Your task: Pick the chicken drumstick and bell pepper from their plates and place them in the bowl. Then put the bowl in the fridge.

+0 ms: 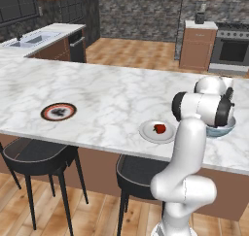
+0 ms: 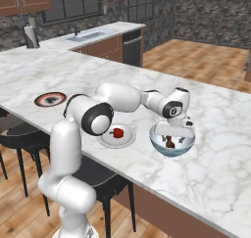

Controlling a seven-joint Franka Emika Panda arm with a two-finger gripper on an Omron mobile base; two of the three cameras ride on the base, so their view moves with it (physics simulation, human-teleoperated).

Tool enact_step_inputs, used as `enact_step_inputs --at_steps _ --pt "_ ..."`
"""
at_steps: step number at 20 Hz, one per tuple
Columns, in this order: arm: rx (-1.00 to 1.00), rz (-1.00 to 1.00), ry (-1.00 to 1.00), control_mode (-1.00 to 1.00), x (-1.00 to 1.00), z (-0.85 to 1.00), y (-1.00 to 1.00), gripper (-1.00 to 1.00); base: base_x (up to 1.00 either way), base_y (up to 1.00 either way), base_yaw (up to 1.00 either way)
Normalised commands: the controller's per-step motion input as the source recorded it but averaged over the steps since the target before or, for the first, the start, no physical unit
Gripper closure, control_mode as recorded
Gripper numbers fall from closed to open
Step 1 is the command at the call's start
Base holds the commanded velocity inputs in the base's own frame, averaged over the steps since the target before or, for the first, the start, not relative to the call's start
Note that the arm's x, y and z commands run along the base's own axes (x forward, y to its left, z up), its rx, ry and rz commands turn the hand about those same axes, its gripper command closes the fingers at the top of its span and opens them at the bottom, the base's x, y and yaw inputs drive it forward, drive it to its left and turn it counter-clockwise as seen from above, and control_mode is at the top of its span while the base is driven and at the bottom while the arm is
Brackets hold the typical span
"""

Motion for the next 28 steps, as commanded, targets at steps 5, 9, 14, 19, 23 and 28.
enact_step_inputs --at_steps 5,9,14,19,23,28 --pt "0.0 0.0 -0.04 -1.0 -0.24 0.4 0.07 -1.0 0.0 0.0 0.0" --pt "-0.04 0.0 -0.07 -1.0 -0.29 0.56 0.35 -1.0 0.0 0.0 0.0" --pt "-0.1 0.0 -0.18 -1.0 -0.36 0.41 0.57 -1.0 0.0 0.0 0.0" --pt "-0.12 -0.01 -0.19 -1.0 -0.27 0.36 0.64 -1.0 0.0 0.0 0.0" --pt "-0.1 0.0 -0.18 -1.0 -0.19 0.33 0.63 -1.0 0.0 0.0 0.0" --pt "-0.05 -0.02 -0.04 -1.0 -0.18 0.24 0.59 -1.0 0.0 0.0 0.0"
